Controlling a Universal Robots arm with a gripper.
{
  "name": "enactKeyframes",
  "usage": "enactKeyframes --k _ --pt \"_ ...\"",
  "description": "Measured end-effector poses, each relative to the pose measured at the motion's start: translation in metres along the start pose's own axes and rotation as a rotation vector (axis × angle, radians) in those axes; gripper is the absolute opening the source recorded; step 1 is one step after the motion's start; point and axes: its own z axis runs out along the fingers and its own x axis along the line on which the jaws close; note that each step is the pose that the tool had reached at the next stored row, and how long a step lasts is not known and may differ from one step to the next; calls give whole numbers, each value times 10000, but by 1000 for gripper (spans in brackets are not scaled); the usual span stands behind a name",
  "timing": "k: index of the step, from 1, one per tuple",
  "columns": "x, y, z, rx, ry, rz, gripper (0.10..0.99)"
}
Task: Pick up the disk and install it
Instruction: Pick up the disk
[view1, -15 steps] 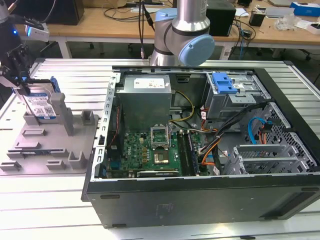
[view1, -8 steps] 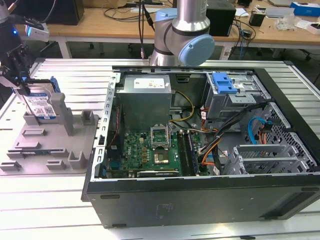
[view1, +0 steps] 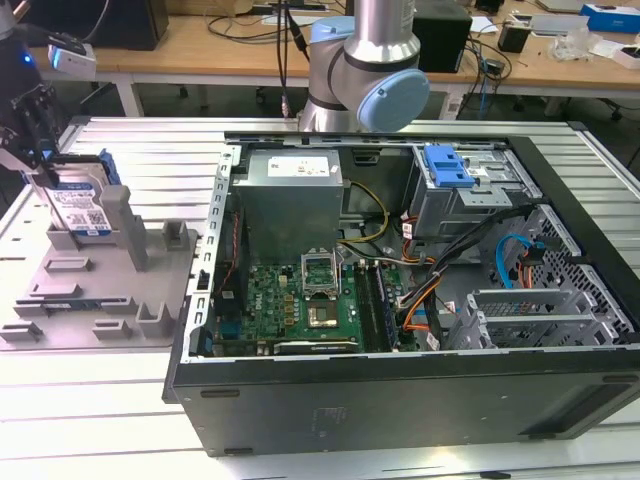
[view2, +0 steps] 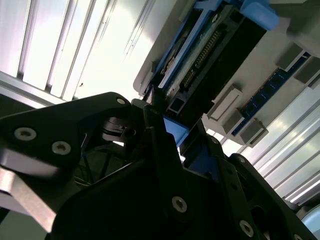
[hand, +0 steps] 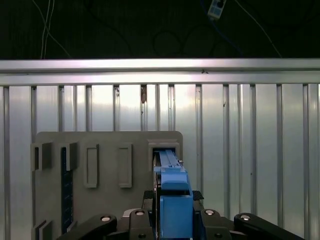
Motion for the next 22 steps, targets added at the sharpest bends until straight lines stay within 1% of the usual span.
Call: enactKeyframes --k 4,6,10,17,22 --pt "0 1 -49 65 -1 -5 365" --pt "0 1 -84 115 -1 -8 365" --pt "0 2 -118 166 -2 -10 365" --pt "0 2 -152 168 -2 -9 365" --pt "1 0 -224 168 -22 -10 365"
